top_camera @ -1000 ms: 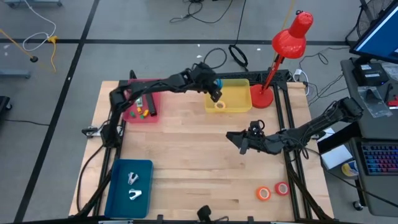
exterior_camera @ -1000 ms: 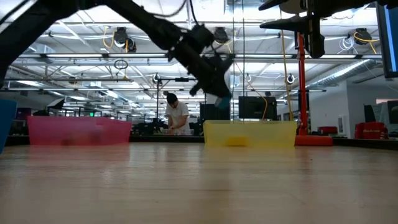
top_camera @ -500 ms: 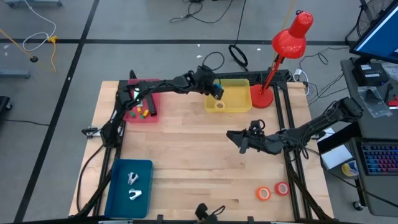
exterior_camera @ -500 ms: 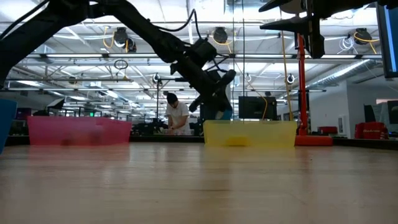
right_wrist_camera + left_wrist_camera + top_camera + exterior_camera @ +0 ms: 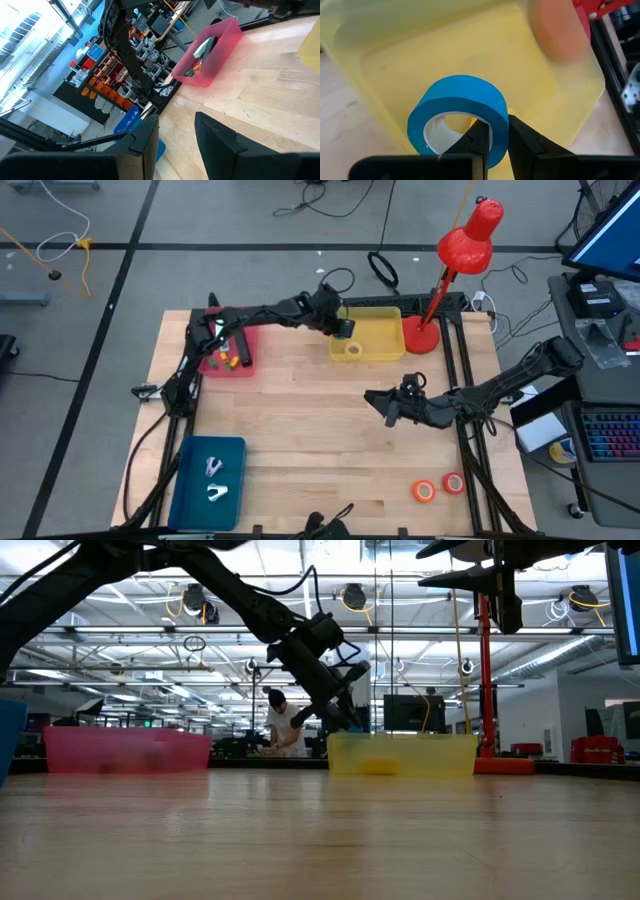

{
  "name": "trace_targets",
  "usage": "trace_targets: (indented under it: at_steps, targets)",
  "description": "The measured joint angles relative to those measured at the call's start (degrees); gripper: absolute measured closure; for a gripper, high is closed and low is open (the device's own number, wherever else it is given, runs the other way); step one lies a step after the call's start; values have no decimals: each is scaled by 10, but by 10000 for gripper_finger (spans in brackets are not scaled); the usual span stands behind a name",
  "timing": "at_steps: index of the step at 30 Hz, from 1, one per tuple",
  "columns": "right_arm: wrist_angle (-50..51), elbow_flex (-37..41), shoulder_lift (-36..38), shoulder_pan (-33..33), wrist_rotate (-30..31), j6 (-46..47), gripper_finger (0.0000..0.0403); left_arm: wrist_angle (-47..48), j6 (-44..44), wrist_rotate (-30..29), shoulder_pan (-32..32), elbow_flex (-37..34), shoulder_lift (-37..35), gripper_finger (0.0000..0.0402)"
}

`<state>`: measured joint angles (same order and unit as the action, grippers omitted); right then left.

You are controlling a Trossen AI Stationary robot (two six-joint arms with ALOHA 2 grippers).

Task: Pick and place Stapler, Stapler remover, tape
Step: Put the blue tape into the yellow bin, then put the orange tape into the yellow bin

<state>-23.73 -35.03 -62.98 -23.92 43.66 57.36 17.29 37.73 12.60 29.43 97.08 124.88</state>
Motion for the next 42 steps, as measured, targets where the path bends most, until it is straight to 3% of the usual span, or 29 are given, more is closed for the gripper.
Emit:
trace_targets:
  at_steps: [13, 23, 28, 35, 39, 42]
  targets:
    - [0, 0, 0, 0, -2, 0, 284, -4, -15, -17, -8, 0, 0, 345]
    - [0, 0, 0, -1, -2, -3, 284, -6, -29, -19, -19, 0, 0, 249]
    - [-5, 0, 3, -9, -24, -45, 284, -11, -36, 23, -12, 0, -1, 223]
    - [-17, 0, 29, -37, -107, -131, 284, -8, -35, 159, 11, -1, -29, 216]
    - [-9, 0, 47, -68, -155, -130, 284, -3, -62, 198, 2, -1, -61, 215]
    - [21, 0, 59, -96, -192, -63, 289, 7, -93, 204, -16, -1, -97, 215]
